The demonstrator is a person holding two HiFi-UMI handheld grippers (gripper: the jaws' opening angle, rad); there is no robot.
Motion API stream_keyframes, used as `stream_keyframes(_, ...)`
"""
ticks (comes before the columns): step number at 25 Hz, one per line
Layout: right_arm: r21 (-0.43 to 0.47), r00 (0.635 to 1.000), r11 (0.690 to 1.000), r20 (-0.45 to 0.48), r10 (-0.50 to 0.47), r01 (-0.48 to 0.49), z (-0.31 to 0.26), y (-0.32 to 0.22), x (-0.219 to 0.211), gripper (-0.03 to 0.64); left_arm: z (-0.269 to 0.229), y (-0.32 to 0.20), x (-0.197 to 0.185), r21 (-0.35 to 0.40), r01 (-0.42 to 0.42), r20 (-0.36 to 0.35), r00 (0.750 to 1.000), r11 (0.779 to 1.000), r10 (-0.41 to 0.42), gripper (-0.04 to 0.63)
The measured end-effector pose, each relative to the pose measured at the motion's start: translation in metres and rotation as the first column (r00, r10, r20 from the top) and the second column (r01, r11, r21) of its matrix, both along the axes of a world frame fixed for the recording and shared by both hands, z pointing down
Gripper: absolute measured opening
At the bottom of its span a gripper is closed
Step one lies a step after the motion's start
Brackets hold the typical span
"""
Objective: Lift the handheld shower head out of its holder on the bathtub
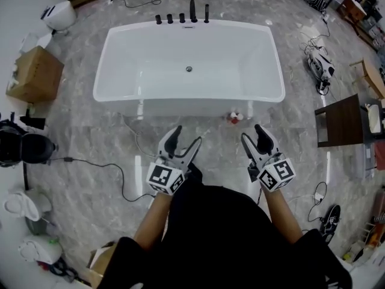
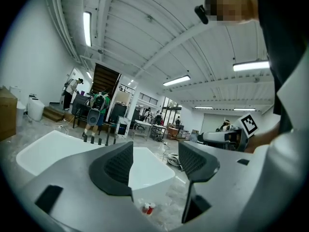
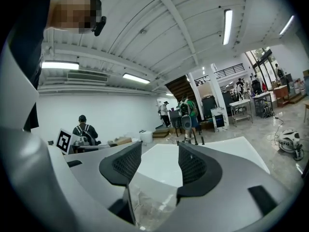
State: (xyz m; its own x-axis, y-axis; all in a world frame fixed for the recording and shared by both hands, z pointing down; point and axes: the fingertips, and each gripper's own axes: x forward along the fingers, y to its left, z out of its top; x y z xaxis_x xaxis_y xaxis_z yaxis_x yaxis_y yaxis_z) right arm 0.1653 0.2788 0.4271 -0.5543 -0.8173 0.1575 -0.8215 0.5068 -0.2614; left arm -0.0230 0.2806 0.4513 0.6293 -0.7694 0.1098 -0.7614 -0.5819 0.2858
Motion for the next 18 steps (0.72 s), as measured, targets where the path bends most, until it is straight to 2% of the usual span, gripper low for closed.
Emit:
stream_keyframes(9, -0.021, 0.999, 0.999, -0.033, -0.03, 0.029, -0.011, -0.109, -0.056, 0.21, -0.017, -0.093, -0.071, 0.007, 0.058, -0.01, 0.998, 0.998, -0.058, 0.274)
stream_keyframes(18, -0.062, 0.997, 0.998, -0.073, -0.034, 0.029, 0.003, -0.167, -0.108, 0.21, -0.006, -0.147, -0.132, -0.007, 0.081, -0.032, 0.996, 0.997, -0.082, 0.275)
